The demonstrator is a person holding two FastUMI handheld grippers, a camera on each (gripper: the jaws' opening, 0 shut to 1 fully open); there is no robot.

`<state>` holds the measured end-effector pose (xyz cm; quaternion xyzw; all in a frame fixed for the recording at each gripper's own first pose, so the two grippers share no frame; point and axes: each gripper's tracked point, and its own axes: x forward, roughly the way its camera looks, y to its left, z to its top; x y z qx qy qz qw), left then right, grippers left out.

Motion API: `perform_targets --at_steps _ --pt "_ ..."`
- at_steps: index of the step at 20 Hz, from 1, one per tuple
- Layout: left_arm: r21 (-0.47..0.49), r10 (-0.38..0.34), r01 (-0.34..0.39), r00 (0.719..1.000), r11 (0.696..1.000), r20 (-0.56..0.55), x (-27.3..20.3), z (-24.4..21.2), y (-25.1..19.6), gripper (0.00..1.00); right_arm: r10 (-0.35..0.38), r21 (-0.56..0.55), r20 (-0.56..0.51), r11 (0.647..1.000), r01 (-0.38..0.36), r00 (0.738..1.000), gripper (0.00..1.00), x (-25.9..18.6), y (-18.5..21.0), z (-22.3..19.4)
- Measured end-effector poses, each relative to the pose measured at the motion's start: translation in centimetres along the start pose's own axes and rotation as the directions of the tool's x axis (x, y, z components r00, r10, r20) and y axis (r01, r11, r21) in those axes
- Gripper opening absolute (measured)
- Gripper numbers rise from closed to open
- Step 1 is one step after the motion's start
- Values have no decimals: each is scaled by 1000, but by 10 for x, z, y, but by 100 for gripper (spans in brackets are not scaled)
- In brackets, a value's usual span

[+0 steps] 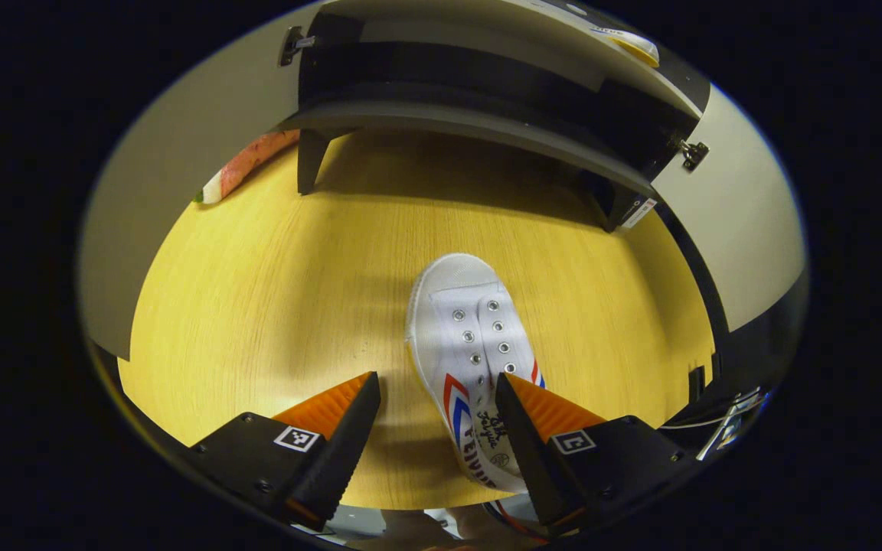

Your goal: Grab one shoe with the right hand and put it into the shoe cabinet, grab the other shoe with the left hand and put it into the shoe cabinet; then close the right door with the right hand and the left door with the left hand.

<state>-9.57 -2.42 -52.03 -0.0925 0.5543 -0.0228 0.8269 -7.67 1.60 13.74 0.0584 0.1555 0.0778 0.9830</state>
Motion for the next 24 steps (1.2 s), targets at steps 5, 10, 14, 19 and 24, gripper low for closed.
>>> perform_targets --at_steps 5,10,14,19,24 --pt "-32 17 -19 999 999 -48 14 -7 0 92 9 -12 4 1000 -9 1000 31 -9 -2 3" --pt "-63 26 -31 997 998 -77 20 -13 -2 81 33 -13 7 999 -33 999 22 -10 2 3" --pt "-54 24 -30 994 998 -106 22 -14 -9 54 42 -36 17 998 -41 999 33 -11 2 4" --pt "-76 35 -46 990 996 -139 21 -13 -7 43 30 -49 30 998 -29 999 43 -14 -3 6" --pt "-115 31 -48 989 992 -148 19 -10 -5 22 25 -49 34 999 -24 999 51 -15 -9 7"
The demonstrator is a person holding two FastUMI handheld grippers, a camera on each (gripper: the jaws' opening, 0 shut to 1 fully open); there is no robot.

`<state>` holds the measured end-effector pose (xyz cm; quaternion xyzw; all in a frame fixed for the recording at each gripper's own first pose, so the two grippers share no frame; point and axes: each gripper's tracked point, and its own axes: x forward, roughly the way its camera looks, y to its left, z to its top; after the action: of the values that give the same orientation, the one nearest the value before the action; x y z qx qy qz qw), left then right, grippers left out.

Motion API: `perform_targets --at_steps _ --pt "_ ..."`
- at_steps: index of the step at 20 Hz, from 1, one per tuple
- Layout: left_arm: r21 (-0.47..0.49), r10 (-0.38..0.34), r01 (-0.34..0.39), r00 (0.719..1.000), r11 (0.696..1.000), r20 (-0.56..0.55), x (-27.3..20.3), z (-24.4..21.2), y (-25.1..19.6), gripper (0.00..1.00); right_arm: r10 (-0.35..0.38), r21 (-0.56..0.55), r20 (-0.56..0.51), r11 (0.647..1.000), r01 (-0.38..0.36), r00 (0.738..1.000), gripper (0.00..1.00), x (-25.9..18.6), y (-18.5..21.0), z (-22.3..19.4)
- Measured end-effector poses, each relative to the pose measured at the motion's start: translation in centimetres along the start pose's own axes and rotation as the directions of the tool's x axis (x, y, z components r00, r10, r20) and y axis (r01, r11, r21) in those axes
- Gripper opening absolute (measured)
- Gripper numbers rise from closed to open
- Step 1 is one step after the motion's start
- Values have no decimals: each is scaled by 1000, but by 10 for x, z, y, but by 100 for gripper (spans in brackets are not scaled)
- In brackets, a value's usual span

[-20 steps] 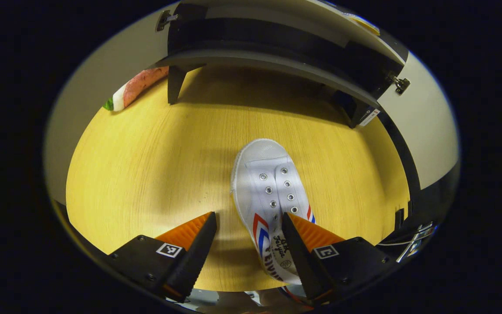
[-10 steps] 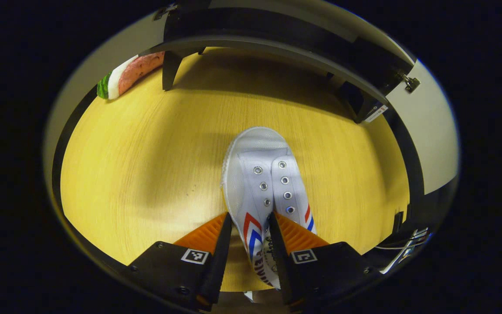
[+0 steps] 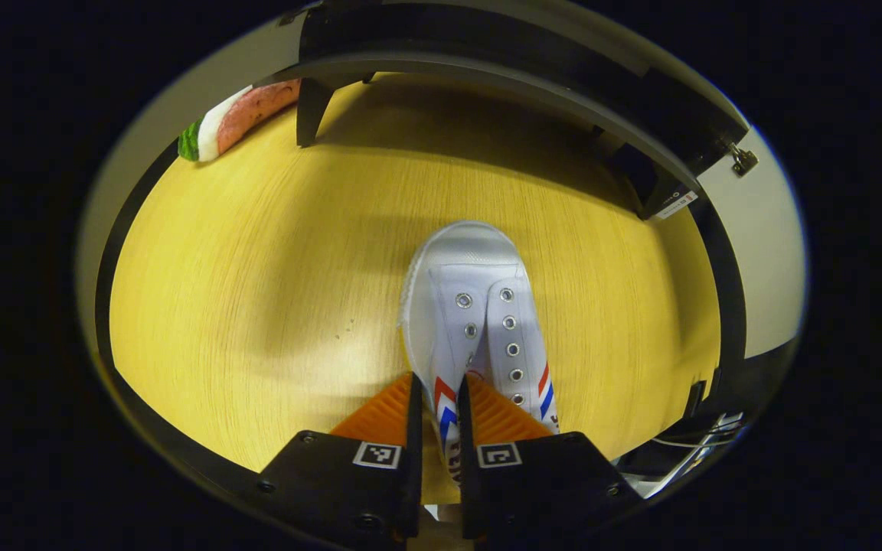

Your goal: Grab one shoe with the right hand and put it into the shoe cabinet, grab the other shoe with the left hand and put it into the shoe cabinet; then close the right door with the right hand and the left door with the left hand.

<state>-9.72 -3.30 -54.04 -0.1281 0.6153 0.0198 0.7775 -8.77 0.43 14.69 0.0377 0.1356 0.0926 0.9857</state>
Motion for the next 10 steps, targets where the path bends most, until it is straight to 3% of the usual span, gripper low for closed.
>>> perform_targets --at_steps 4,6,10 --pt "-11 -31 31 999 999 20 -6 8 -2 4 -1 -4 2 1000 1 1000 46 -2 -3 1" --pt "28 -23 21 998 999 65 -19 22 -2 3 -2 -4 2 1000 2 1000 51 -2 -5 0" --pt "27 -90 87 978 996 186 -79 79 -17 3 5 1 12 1000 -5 1000 51 -2 -5 3"
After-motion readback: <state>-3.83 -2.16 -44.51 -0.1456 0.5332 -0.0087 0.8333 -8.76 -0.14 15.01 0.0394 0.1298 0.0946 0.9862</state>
